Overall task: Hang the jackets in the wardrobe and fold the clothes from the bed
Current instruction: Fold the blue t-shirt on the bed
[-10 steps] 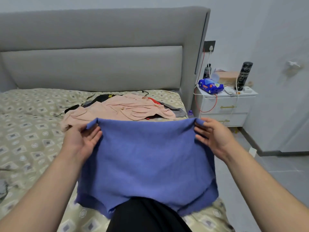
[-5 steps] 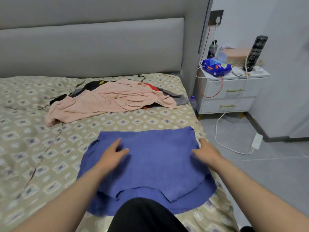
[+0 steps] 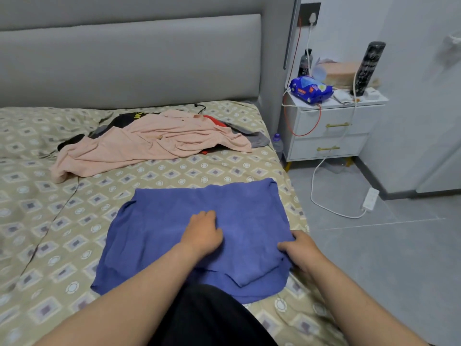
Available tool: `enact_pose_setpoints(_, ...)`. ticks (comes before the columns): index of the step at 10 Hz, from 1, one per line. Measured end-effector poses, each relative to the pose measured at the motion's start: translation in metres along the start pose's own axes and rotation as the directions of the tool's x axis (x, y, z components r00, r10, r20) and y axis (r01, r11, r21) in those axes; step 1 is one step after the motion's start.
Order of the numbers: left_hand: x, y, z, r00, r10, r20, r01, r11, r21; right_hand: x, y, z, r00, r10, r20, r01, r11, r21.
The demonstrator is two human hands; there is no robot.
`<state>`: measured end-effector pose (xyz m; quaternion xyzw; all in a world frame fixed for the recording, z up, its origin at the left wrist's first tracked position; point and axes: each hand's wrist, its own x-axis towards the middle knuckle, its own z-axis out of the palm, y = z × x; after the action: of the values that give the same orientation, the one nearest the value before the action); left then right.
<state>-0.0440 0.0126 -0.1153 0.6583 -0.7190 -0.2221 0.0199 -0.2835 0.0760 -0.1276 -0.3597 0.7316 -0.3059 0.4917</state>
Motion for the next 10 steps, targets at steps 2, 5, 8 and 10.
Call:
enact_pose_setpoints(2,0.011,0.121,0.019,0.989,0.077,0.124,-0.026,0.929,-0.369,-0.034,0.008,0.021,0.908,-0.362,0.21,0.412,0.862,-0.295)
enact_pose_setpoints(5,0.035,0.097,0.029,0.988,0.023,0.151,-0.05,0.982,0.182,-0.051,0.021,0.03,0.841,-0.374,0.391,0.508,0.795,-0.332)
enact_pose_setpoints(8,0.079,0.016,-0.051,0.917,-0.393,0.062,0.292,0.559,-0.776,-0.036,-0.064,0.104,0.808,-0.471,0.355,0.548,0.822,-0.156)
enact_pose_setpoints(10,0.067,-0.1,-0.118,0.782,-0.606,-0.143,0.273,0.54,-0.796,-0.076,-0.102,0.19,0.662,-0.431,0.613,0.534,0.845,0.018)
